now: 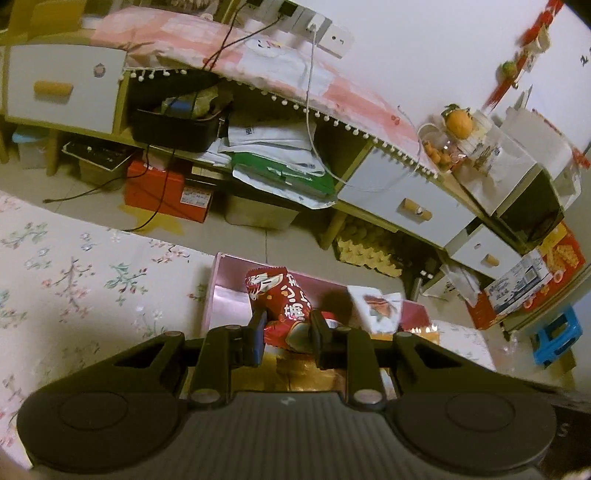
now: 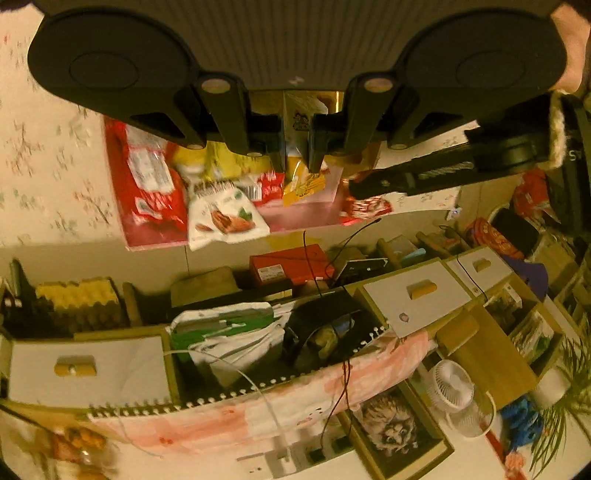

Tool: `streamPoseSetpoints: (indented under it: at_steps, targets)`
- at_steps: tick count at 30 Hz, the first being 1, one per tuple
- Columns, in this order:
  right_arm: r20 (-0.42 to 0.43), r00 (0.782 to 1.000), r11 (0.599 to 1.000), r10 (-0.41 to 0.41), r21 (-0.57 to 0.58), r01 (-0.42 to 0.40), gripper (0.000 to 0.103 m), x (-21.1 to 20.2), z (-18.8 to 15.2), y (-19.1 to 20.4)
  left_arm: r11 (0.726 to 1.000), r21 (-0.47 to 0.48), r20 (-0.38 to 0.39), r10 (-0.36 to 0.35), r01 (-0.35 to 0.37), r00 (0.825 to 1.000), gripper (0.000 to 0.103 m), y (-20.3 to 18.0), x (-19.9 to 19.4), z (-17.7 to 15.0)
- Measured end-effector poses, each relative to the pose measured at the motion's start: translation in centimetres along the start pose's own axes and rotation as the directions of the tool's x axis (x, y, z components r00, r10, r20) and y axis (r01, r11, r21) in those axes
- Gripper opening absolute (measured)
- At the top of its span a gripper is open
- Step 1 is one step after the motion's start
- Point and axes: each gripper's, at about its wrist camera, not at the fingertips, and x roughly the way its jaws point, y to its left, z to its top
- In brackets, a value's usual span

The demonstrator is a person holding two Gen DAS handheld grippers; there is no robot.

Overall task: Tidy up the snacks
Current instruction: 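Carry the red-white candy and gold packet over the box with both grippers, then open both grippers to drop the candy and gold packet into the box, then lower the left gripper onto the white-red cake packet while the right gripper reaches the clear packet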

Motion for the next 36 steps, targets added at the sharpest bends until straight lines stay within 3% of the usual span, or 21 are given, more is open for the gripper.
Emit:
streamPoseSetpoints:
  at_steps: [3, 6, 10, 16, 19, 25, 28, 33, 36]
  targets:
    - [0.0, 1.0, 1.0, 0.025, -0.016, -0.025, 0.011, 1.3, 0.0, 0.4, 0.999, -0.01, -0.015, 0.041, -0.041, 0.999, 0.03, 0.6, 1.3, -0.2]
    - [-0.002, 1.0, 1.0, 0.003, -0.016, -0.003, 0.02, 2.1, -0.1, 0.3, 0.998, -0.007, -0.006, 0.059, -0.059, 0.998, 0.032, 1.2, 1.2, -0.2]
    - [0.021, 1.0, 1.0, -0.002, 0.013, 0.002, 0.028, 1.3, 0.3, -0.3, 0.999, -0.026, 0.022, 0.032, -0.031, 0.999, 0.049, 1.4, -0.6, 0.4]
    - [0.024, 0.999, 0.999, -0.033, 0.006, 0.033, 0.03, -1.5, 0.7, 0.2, 0.999, -0.003, 0.011, 0.052, -0.052, 0.999, 0.051, -0.1, -3.6, 0.5]
    - [0.01, 0.997, 0.997, -0.071, -0.028, 0.071, 0.032, -3.1, 0.3, 0.8, 0.996, 0.028, 0.023, 0.085, -0.086, 0.996, 0.057, -1.2, -6.2, 0.0]
    - [-0.029, 0.993, 0.993, -0.11, -0.034, 0.109, 0.039, -6.4, -1.4, 1.0, 0.987, 0.052, -0.014, 0.156, -0.155, 0.988, 0.066, -3.2, -10.5, -3.5]
    - [-0.048, 0.992, 0.992, -0.117, -0.045, 0.115, 0.045, -7.7, -2.6, 1.3, 0.983, 0.049, -0.058, 0.179, -0.176, 0.982, 0.068, -4.1, -11.3, -5.4]
    - [-0.08, 0.986, 0.985, -0.146, -0.102, 0.137, 0.053, -9.4, -5.0, 2.2, 0.98, 0.079, -0.085, 0.191, -0.185, 0.978, 0.084, -6.1, -12.4, -9.2]
    - [-0.089, 0.985, 0.982, -0.147, -0.133, 0.135, 0.056, -9.8, -6.6, 2.1, 0.972, 0.113, -0.103, 0.217, -0.205, 0.971, 0.088, -6.9, -12.0, -11.1]
